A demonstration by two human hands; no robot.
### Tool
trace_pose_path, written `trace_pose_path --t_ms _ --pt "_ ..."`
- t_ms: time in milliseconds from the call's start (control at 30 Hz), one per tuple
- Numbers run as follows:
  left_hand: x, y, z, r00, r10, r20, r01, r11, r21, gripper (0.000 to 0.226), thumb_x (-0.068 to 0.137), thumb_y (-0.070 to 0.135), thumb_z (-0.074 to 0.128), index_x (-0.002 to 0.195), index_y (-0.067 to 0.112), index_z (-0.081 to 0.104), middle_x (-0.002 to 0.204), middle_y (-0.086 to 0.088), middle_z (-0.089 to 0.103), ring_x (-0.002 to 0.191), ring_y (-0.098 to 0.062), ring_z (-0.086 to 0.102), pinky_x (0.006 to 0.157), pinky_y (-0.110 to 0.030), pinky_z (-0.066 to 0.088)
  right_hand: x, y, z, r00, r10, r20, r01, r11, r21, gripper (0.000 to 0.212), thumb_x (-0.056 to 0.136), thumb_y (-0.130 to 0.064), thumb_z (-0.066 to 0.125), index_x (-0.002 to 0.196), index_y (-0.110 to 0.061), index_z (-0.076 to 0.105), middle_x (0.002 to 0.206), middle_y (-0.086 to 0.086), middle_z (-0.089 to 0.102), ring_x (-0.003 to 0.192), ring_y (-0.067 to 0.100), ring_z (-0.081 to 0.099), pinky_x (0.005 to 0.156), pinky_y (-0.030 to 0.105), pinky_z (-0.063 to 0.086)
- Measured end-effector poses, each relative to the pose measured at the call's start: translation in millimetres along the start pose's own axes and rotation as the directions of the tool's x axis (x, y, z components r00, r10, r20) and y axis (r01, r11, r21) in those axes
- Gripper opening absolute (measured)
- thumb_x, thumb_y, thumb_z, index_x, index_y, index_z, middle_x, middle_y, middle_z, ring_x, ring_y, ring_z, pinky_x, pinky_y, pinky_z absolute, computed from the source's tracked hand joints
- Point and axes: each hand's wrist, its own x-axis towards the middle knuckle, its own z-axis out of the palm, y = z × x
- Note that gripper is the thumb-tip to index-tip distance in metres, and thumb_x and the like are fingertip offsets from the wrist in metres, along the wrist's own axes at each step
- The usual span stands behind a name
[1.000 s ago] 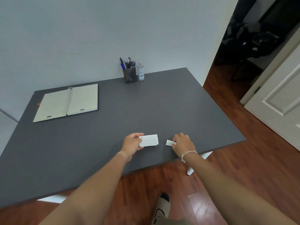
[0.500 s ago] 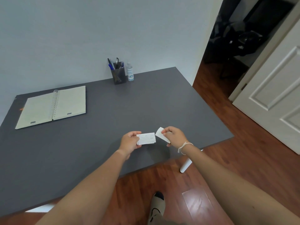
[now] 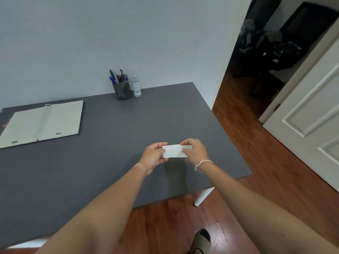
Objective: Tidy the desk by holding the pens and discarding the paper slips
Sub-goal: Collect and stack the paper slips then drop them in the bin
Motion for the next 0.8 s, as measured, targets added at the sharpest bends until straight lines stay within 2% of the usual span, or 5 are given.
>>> trace_pose_path --t_ms 167,333,467,700,800 --pt "21 18 52 1.000 -0.001 0.016 0.001 0.999 -0.047 0.030 0.092 0.001 0.046 0.119 0.009 0.056 0.109 -0.012 0.061 0.083 -0.017 0.062 0.078 -0.029 0.054 42 10 -39 0.995 -0.089 0.038 0.091 0.994 -0.054 0.023 0.080 0.003 0.054 0.099 -0.005 0.064 0.101 0.005 0.046 0.089 0.019 0.052 0.055 0.017 0.047" --pt "38 30 97 1.000 0.002 0.000 -0.002 0.993 -0.116 0.030 0.092 -0.001 0.045 0.120 0.009 0.054 0.095 -0.005 0.065 0.080 -0.016 0.064 0.077 -0.028 0.054 71 24 -71 0.993 -0.099 0.072 0.101 0.995 -0.026 0.025 0.081 0.004 0.054 0.104 -0.005 0.060 0.111 0.015 0.050 0.090 0.023 0.053 0.038 0.007 0.043" --pt "46 33 120 1.000 -0.001 -0.025 -0.002 0.995 -0.095 0.030 0.092 -0.001 0.046 0.117 0.010 0.056 0.095 -0.005 0.064 0.082 -0.017 0.063 0.081 -0.030 0.053 87 32 -90 0.991 -0.102 0.086 0.105 0.994 -0.028 0.031 0.082 0.002 0.057 0.112 -0.007 0.057 0.119 0.016 0.052 0.096 0.024 0.053 0.074 0.027 0.049" --pt "66 43 136 0.998 0.018 -0.059 -0.019 1.000 -0.024 0.031 0.092 0.000 0.044 0.119 0.010 0.057 0.098 -0.007 0.063 0.082 -0.016 0.062 0.079 -0.029 0.054 107 48 -112 0.992 -0.119 0.039 0.122 0.990 -0.066 0.035 0.086 -0.018 0.061 0.120 -0.017 0.058 0.126 0.006 0.056 0.109 0.019 0.055 0.096 0.026 0.044" --pt "78 47 140 0.997 0.026 -0.067 -0.027 1.000 -0.017 0.030 0.092 0.000 0.045 0.117 0.009 0.058 0.102 -0.008 0.063 0.085 -0.018 0.063 0.081 -0.030 0.054 116 51 -117 0.995 -0.022 0.102 0.012 0.995 0.104 0.038 0.086 -0.007 0.055 0.123 -0.016 0.056 0.124 0.008 0.061 0.102 0.020 0.059 0.076 0.025 0.058"
